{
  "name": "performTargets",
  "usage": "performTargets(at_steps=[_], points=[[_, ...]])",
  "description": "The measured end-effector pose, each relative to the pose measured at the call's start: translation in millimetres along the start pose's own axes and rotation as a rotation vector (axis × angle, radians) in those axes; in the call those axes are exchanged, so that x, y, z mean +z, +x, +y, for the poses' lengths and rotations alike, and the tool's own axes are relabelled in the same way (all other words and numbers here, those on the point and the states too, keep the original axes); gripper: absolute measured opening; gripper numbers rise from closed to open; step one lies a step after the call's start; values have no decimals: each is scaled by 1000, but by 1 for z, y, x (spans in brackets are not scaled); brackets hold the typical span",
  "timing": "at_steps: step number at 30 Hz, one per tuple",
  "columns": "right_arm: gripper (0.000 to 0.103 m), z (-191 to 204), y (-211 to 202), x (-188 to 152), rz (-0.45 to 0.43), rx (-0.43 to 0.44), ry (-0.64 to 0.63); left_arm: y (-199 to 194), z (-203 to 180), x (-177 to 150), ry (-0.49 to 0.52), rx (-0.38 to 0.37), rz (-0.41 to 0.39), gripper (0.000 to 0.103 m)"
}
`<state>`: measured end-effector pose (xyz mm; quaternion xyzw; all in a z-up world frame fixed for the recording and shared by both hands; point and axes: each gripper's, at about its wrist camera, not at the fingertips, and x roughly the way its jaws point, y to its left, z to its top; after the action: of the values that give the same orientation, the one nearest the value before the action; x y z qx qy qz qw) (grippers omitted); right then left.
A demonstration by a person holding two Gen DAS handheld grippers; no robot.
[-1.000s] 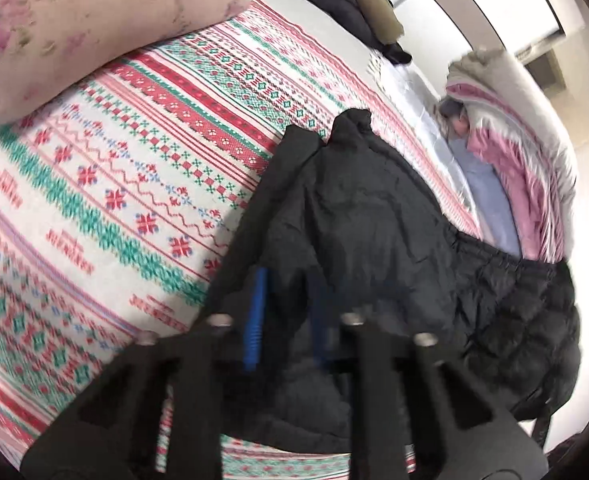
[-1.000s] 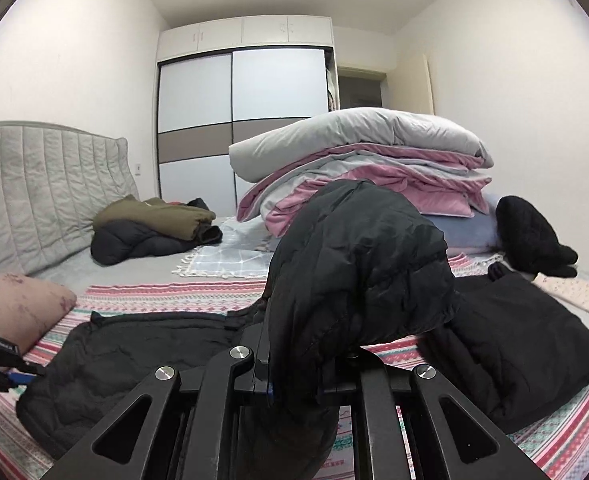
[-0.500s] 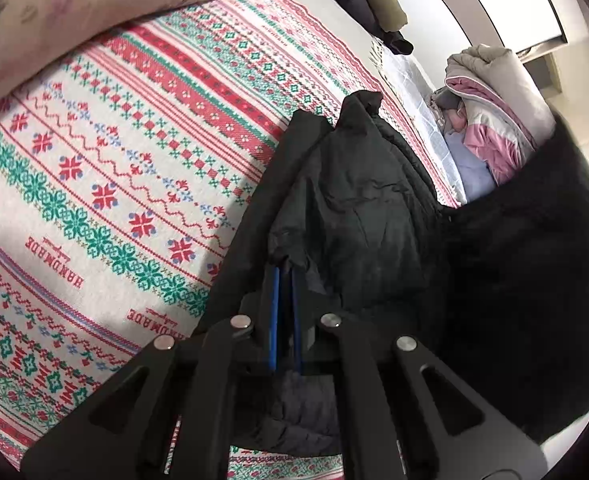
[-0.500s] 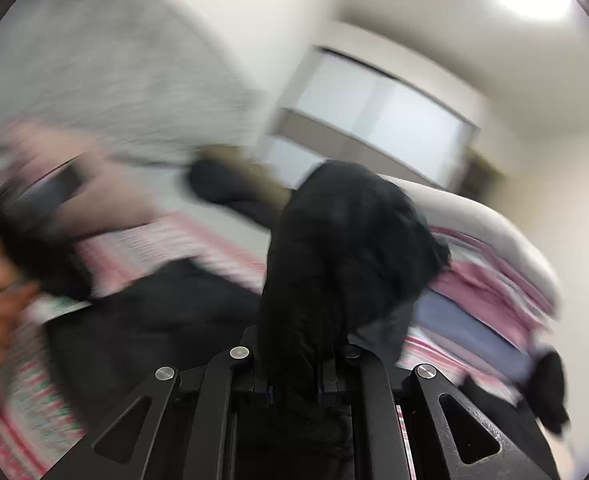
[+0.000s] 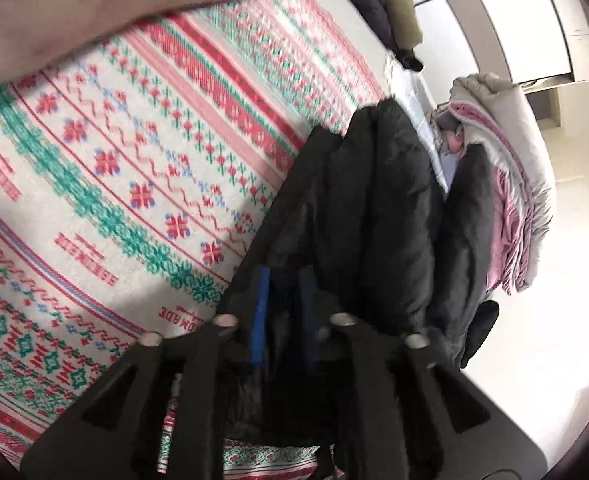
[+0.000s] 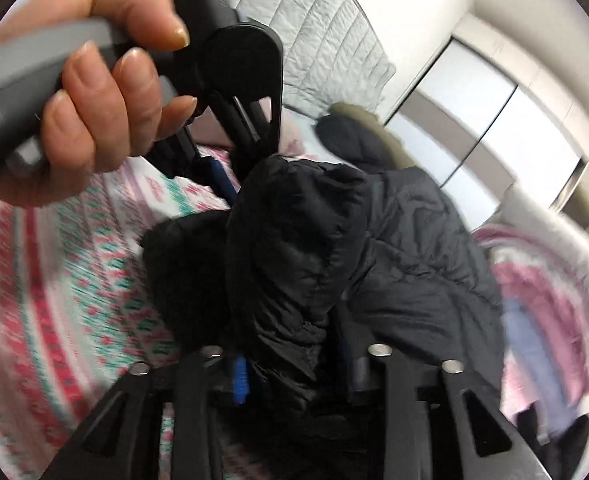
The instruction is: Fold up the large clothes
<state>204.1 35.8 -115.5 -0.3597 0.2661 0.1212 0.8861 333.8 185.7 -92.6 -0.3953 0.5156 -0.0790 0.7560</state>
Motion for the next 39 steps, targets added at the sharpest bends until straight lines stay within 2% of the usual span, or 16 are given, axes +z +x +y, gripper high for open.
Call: performTargets(at_steps=[2, 8, 10, 13, 14, 17, 21, 22, 24, 27, 28, 29, 30, 33, 35, 39], points=[[70, -9, -10, 2, -4, 117, 46, -13, -3, 3, 25, 11, -55, 51], [71, -60, -71, 9, -138, 360, 242, -30, -15, 4, 78, -4, -113, 54], [71, -101, -90, 2, -218, 407, 397, -33, -21, 0, 104, -18, -119, 54], [66, -139, -87, -13, -223, 385, 564, -43, -39, -10, 185, -51, -140, 54], [61, -155, -75, -28, -172, 336, 611, -46, -46, -15, 222, -67, -139, 55], [59, -181, -46, -56, -2, 215, 691, -53, -68, -28, 324, -111, -153, 67], [59, -204, -35, -75, 68, 182, 800, -59, -94, -48, 442, -143, -217, 81], [59, -203, -30, -78, 79, 178, 810, -55, -101, -53, 477, -128, -210, 81], [59, -198, -29, -79, 107, 177, 810, -38, -109, -59, 526, -28, -184, 81], [59, -197, -22, -79, 127, 177, 824, -19, -106, -60, 505, 80, -180, 81], [59, -198, -23, -79, 125, 178, 835, -15, -105, -60, 505, 95, -189, 78], [59, -197, -26, -83, 124, 178, 842, -11, -105, -60, 516, 122, -194, 66], [59, -198, -25, -86, 125, 179, 853, -6, -105, -60, 531, 156, -185, 42], [59, -195, -16, -89, 144, 198, 860, 10, -106, -62, 584, 213, -151, 16], [59, -191, -14, -87, 146, 204, 850, 8, -105, -61, 598, 222, -164, 11], [59, -185, -21, -79, 114, 242, 833, -18, -100, -53, 594, 148, -231, 8]])
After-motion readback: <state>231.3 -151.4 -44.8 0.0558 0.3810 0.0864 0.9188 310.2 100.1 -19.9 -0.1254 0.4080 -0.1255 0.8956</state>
